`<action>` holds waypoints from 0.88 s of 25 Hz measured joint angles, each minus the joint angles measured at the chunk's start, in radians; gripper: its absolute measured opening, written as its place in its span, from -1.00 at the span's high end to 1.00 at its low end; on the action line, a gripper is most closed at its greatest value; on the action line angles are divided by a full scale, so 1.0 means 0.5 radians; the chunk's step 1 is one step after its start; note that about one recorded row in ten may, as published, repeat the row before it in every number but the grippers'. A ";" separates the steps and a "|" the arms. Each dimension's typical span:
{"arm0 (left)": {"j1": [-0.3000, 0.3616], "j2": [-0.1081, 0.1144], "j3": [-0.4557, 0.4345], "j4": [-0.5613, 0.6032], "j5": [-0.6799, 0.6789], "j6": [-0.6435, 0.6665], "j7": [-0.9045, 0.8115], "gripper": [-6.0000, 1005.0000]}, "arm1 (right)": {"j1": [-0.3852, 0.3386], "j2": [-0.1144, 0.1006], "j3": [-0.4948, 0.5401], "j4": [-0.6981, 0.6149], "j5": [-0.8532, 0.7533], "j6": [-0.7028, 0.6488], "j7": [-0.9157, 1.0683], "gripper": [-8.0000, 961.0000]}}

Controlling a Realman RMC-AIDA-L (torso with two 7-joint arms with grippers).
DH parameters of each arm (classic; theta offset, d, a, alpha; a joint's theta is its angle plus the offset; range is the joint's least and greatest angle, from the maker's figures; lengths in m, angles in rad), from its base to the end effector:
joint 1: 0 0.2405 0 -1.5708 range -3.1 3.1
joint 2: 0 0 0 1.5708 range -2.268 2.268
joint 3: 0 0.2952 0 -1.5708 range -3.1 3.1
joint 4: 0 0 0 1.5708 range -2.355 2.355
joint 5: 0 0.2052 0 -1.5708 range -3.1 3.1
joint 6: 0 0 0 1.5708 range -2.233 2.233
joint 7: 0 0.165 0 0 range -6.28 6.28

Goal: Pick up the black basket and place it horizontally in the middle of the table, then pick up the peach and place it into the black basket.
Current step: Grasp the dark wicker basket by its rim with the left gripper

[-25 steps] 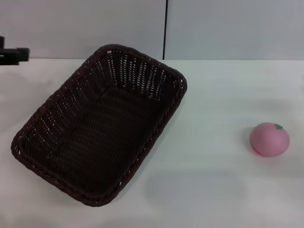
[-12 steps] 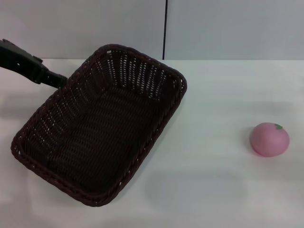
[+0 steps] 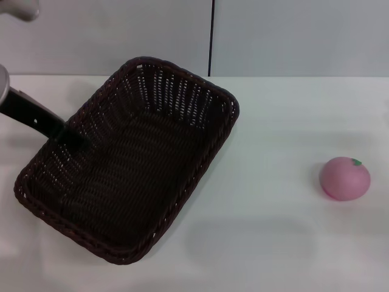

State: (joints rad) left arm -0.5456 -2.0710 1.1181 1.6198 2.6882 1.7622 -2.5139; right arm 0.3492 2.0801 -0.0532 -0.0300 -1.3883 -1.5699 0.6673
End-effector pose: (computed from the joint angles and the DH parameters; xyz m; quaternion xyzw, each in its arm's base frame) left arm -0.2299 0.3660 0.0466 -0.8859 -0.3559 0.1541 0.2546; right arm 0.3663 0.3079 0.0209 -0.6047 0.2774 0.4923 0.5612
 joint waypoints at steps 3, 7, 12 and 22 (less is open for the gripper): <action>0.000 0.000 0.073 -0.214 0.014 -0.067 0.006 -0.45 | -0.002 0.000 0.003 0.008 0.005 -0.012 0.000 -0.41; -0.005 0.001 0.127 -0.318 0.021 -0.137 0.011 -0.45 | -0.003 0.000 -0.001 0.011 0.005 -0.018 0.000 -0.40; -0.072 0.000 0.160 -0.421 0.080 -0.170 0.009 -0.44 | -0.011 -0.002 0.001 0.036 0.003 -0.023 0.000 -0.40; -0.134 -0.001 0.252 -0.450 0.101 -0.172 0.061 -0.44 | -0.051 -0.003 0.019 0.031 0.010 -0.022 0.002 -0.40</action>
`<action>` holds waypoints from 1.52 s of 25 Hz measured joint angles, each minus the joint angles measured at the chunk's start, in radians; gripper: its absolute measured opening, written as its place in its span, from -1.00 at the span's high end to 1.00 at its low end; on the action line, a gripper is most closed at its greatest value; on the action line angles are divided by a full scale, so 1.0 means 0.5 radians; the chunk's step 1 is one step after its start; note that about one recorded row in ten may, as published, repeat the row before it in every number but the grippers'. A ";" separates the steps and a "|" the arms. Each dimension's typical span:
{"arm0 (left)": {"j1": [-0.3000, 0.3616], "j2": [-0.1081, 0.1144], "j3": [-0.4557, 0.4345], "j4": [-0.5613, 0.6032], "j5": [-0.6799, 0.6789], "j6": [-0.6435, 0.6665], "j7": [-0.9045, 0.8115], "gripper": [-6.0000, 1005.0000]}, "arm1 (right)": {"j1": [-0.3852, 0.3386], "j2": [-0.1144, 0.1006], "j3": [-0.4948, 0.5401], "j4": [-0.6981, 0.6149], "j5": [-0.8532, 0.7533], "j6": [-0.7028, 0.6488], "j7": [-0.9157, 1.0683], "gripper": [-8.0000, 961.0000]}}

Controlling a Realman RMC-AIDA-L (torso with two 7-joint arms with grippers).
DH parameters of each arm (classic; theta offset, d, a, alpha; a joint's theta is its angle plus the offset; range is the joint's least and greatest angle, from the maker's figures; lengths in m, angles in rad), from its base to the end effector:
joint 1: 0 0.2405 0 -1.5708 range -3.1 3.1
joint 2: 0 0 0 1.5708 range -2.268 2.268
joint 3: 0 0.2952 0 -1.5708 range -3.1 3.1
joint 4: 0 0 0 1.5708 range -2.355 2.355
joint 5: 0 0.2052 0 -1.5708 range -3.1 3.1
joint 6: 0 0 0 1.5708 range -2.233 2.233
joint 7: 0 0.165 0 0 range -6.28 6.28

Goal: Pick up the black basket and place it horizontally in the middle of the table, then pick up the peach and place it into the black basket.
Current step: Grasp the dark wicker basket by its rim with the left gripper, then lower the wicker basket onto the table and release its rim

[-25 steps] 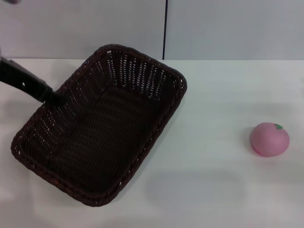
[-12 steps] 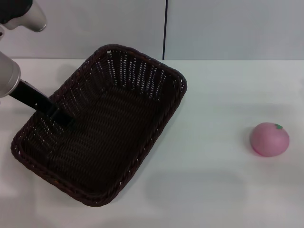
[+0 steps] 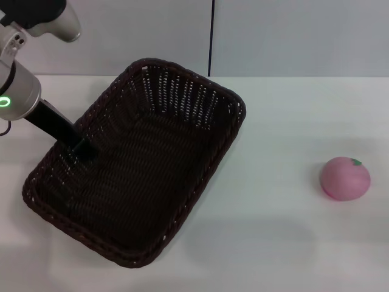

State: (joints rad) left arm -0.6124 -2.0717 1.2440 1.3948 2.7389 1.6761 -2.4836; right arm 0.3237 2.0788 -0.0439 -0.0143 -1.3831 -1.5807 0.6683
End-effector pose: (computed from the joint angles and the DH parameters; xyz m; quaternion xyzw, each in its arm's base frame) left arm -0.2401 0.3773 0.0028 -0.8948 -0.3319 0.2190 0.2029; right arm 0.3730 0.2975 0.0213 -0.5934 0.2869 0.4930 0.5679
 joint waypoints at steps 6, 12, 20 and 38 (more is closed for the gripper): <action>0.019 -0.002 0.104 0.009 0.014 -0.052 0.133 -0.15 | 0.000 0.000 0.003 -0.007 0.000 -0.004 0.001 -0.40; -0.027 0.002 0.091 -0.026 0.024 -0.088 0.171 0.39 | 0.006 -0.003 0.006 -0.008 0.000 -0.004 0.001 -0.40; -0.116 -0.002 0.190 0.036 0.105 -0.146 0.665 0.45 | 0.007 -0.003 0.004 0.002 0.002 -0.014 0.001 -0.40; -0.387 -0.014 0.454 -0.125 -0.030 -0.296 1.568 0.53 | -0.098 0.003 0.007 0.058 -0.001 -0.075 0.026 -0.41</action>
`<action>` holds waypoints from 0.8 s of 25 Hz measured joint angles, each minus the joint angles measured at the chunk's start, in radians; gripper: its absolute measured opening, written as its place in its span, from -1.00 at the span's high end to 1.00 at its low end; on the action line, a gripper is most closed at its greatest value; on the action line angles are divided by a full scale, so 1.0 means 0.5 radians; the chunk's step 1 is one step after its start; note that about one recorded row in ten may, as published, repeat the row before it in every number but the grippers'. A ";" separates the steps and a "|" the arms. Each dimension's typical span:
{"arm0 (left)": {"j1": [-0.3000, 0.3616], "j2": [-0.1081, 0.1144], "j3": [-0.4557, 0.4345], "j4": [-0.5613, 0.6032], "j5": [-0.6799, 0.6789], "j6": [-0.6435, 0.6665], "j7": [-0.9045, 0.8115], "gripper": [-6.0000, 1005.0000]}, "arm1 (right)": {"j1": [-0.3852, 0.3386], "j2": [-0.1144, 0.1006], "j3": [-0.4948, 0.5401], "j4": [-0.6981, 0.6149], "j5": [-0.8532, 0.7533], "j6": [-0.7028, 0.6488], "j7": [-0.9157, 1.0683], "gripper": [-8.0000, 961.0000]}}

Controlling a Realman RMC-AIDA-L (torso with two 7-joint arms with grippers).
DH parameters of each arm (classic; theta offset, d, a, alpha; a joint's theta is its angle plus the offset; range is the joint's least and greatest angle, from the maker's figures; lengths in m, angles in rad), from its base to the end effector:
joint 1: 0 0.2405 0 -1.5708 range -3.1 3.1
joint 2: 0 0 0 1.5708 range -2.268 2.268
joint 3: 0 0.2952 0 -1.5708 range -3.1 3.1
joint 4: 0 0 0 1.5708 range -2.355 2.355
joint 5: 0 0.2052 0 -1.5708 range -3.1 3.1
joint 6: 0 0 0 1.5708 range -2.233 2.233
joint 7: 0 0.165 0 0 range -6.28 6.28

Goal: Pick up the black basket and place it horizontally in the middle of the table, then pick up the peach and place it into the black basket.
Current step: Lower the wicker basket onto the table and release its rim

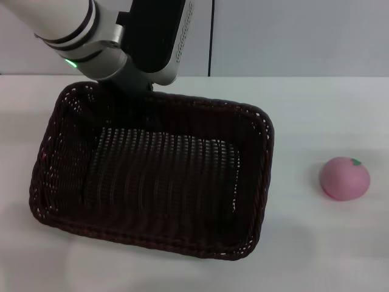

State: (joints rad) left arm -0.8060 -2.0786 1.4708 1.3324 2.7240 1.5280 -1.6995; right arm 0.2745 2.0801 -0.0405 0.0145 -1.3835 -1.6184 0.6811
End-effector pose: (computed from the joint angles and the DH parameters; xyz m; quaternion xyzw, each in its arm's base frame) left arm -0.1535 0.4149 -0.0419 -0.9263 0.2095 0.2932 0.1098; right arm 0.3801 0.2763 0.0187 -0.5779 0.3016 0.5016 0.5687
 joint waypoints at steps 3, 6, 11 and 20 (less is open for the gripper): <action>0.000 0.000 0.016 -0.025 0.002 0.009 -0.155 0.56 | 0.012 -0.001 -0.009 0.000 -0.001 0.002 0.000 -0.40; 0.008 0.000 0.020 -0.023 0.010 0.029 -0.251 0.57 | 0.025 -0.004 -0.012 -0.006 -0.001 0.010 0.000 -0.40; 0.024 0.000 0.048 -0.015 0.031 0.038 -0.375 0.56 | 0.044 -0.007 -0.019 -0.015 -0.005 0.002 0.000 -0.41; 0.063 0.000 0.102 0.011 0.019 -0.001 -0.540 0.54 | 0.046 -0.009 -0.026 -0.015 -0.015 -0.022 0.000 -0.40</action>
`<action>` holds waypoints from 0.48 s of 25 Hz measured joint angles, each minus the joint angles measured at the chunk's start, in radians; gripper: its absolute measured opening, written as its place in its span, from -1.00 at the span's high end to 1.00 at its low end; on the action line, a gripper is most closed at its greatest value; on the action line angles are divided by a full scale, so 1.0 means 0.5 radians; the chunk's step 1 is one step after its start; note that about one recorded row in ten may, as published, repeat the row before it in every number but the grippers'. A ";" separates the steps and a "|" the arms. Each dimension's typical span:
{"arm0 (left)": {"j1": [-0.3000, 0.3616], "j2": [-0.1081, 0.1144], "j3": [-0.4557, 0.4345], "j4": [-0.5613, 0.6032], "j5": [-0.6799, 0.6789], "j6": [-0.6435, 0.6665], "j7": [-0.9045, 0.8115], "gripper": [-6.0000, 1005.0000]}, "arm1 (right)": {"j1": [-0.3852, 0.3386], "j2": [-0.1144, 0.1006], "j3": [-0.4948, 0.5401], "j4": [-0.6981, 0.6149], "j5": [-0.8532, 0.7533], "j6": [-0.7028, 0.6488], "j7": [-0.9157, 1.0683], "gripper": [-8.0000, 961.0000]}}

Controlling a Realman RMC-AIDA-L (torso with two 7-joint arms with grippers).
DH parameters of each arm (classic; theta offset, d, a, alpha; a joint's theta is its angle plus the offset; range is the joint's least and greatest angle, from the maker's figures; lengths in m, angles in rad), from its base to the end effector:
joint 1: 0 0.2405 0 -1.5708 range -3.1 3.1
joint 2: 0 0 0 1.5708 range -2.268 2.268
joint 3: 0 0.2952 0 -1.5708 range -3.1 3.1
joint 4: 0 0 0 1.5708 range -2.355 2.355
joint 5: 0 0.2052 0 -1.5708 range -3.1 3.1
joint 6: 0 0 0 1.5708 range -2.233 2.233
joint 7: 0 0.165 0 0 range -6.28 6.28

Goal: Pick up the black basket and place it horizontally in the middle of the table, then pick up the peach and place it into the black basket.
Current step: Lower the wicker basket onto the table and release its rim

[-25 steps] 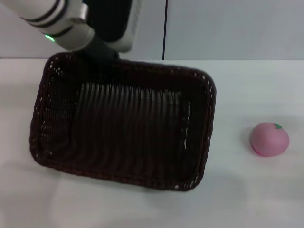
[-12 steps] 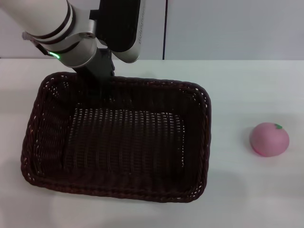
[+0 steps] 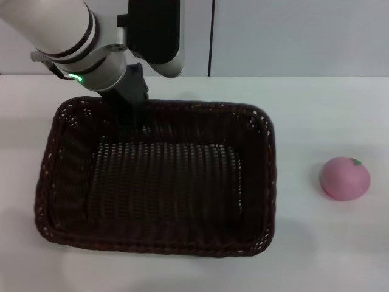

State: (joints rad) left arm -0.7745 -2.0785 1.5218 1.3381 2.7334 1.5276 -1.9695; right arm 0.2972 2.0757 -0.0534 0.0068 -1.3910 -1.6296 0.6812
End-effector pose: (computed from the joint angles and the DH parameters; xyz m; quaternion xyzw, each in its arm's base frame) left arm -0.1650 0.4058 -0.0482 -0.9424 0.0885 0.2927 0.1353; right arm 0.3720 0.2847 0.0201 -0.5905 0.2865 0.5077 0.5581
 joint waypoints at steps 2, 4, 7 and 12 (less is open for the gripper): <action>0.038 0.000 0.006 0.062 -0.031 -0.046 -0.014 0.54 | -0.003 0.000 -0.002 0.000 -0.002 -0.007 0.000 -0.40; 0.049 0.000 0.009 0.081 -0.036 -0.061 -0.019 0.53 | -0.006 0.000 -0.007 0.000 -0.003 -0.010 0.000 -0.40; 0.062 0.000 0.012 0.099 -0.039 -0.084 -0.036 0.53 | -0.013 -0.001 -0.024 -0.001 -0.004 -0.035 0.000 -0.40; 0.089 0.006 0.059 0.100 -0.038 -0.113 -0.064 0.52 | -0.021 -0.001 -0.027 -0.006 -0.006 -0.063 0.016 -0.40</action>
State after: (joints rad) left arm -0.7302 -2.0758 1.5514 1.3880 2.7142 1.4713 -2.0013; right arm 0.2869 2.0754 -0.0670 0.0038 -1.3942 -1.6612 0.6890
